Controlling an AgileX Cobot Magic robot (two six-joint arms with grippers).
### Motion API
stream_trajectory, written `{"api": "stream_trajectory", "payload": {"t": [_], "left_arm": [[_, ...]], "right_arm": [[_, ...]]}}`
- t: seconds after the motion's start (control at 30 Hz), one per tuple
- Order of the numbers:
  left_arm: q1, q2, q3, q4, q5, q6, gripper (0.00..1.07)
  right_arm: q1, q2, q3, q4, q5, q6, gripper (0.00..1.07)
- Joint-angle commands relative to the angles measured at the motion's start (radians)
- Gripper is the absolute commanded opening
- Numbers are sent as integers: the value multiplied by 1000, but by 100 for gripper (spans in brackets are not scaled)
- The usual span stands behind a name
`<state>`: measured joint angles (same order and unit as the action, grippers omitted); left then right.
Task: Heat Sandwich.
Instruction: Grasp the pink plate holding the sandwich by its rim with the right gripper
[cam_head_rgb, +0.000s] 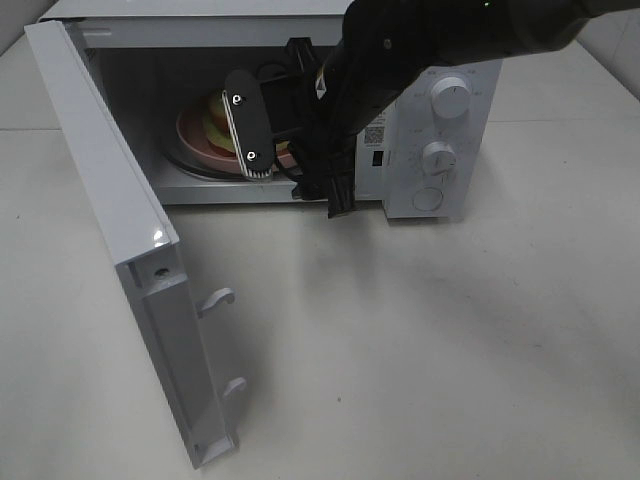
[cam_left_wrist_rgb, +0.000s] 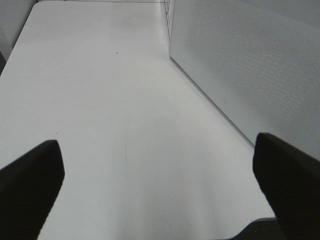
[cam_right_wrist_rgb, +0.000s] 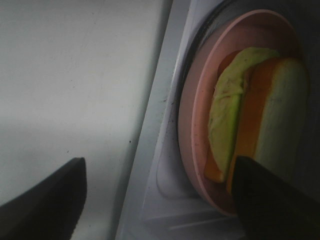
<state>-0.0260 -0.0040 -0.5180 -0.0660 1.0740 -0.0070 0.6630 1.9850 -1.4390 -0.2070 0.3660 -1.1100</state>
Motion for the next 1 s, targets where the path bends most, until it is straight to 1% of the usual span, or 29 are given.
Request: {"api": "stream_trajectory", "payload": {"t": [0.03,0.1,0.13,0.2,0.27,0.37,0.4,0.53,0.87,1.0], "left_arm": [[3,-16,1,-2,-3,-3,98],[3,-16,1,-2,-3,-3,98],[3,-16,1,-2,-3,-3,98],[3,-16,1,-2,-3,-3,98],[3,-16,1,-2,-3,-3,98],[3,-16,1,-2,-3,-3,98],[3,-16,1,-2,-3,-3,98],[3,-16,1,-2,-3,-3,98],[3,-16,1,-2,-3,-3,98],[3,-16,1,-2,-3,-3,98]], "right_arm": [[-1,33,-39,-17,-10,37,76],[-1,61,-68,-30,-9,56,76],[-1,91,-102,-33,-4,73,76],[-1,103,-114,-35,-3,78,76],[-4,146,-160,-45,-2,85,76],[-7,170,-186,-44,-2,89,76],[-12,193,-213,-44,-1,105,76],[-12,220,-244,-44,0,111,76],[-24,323,-367,-52,43,113,76],[-24,342,-380,-50,56,130,75]]}}
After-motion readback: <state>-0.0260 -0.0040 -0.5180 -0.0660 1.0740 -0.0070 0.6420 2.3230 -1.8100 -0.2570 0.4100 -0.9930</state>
